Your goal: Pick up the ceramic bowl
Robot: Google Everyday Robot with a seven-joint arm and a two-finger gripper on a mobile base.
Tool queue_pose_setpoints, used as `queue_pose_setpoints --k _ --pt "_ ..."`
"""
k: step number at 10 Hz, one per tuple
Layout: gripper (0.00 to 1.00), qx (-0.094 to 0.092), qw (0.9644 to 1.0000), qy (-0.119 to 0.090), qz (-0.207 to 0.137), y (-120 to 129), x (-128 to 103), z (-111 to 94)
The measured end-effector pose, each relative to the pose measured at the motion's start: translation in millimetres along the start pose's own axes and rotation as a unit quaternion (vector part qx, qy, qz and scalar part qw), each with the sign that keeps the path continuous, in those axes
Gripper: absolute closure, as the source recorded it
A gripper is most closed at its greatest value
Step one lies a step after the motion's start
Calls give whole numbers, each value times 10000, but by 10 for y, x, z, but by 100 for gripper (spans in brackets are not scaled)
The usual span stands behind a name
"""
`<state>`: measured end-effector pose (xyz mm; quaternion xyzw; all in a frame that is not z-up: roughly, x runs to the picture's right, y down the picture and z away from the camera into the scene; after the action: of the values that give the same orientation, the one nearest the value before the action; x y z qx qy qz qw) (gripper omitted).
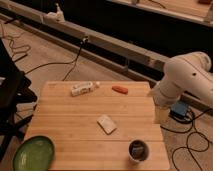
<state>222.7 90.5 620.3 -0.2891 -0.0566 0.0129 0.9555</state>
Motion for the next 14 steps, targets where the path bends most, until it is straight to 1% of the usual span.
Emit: queue_pose_setpoints --k 3,5,6,7,8,9,10,11,12,13,14 --pt "24 20 10000 -6 -45 -22 -14 -12" --pt "24 50 9988 -171 -463 -100 -321 -35" --pt "24 68 9973 -264 -687 -103 -488 -37" --pt "24 86 9947 -401 -947 -83 -690 -28" --pt "24 124 9890 -612 -1338 -49 -1004 -9" --pt "24 132 9822 -765 -1712 17 -1270 29" --pt "24 125 9720 -913 -2163 121 -1581 90" --pt "24 85 9585 -1056 -2648 273 -1917 191" --pt "24 23 9496 -1169 -2909 393 -2134 275" --pt "24 -72 9360 -1363 -3245 562 -2465 372" --pt "24 -215 9214 -1554 -3557 756 -2777 450"
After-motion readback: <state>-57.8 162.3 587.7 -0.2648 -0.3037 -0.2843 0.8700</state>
